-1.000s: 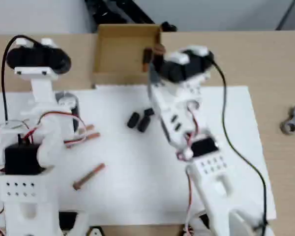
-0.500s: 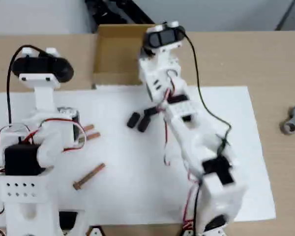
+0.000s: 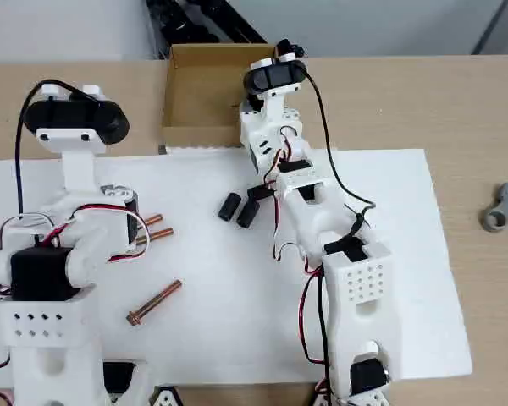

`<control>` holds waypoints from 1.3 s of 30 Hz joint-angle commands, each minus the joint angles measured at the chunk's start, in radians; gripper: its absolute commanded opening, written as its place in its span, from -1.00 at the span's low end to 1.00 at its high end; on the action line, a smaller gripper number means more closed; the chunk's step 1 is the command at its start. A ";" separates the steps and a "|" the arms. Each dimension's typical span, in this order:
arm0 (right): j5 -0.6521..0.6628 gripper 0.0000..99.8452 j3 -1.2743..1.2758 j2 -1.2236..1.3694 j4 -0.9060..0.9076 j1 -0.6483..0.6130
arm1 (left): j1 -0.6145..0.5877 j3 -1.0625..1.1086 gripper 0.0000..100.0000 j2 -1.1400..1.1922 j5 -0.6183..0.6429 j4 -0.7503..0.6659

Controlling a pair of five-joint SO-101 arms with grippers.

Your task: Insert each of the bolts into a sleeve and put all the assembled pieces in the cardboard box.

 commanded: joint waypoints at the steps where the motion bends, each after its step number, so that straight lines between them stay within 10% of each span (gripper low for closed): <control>1: -0.012 -0.80 -0.094 -0.039 0.062 0.013 | -0.008 -0.008 -0.99 -0.003 0.005 0.029; 27: -0.061 -0.65 -0.095 -0.275 0.321 0.012 | -0.201 -0.337 -0.71 0.827 0.104 0.255; 39: -0.061 -0.65 -0.094 -0.269 0.328 0.010 | -0.204 -0.519 -0.70 1.091 -0.141 0.256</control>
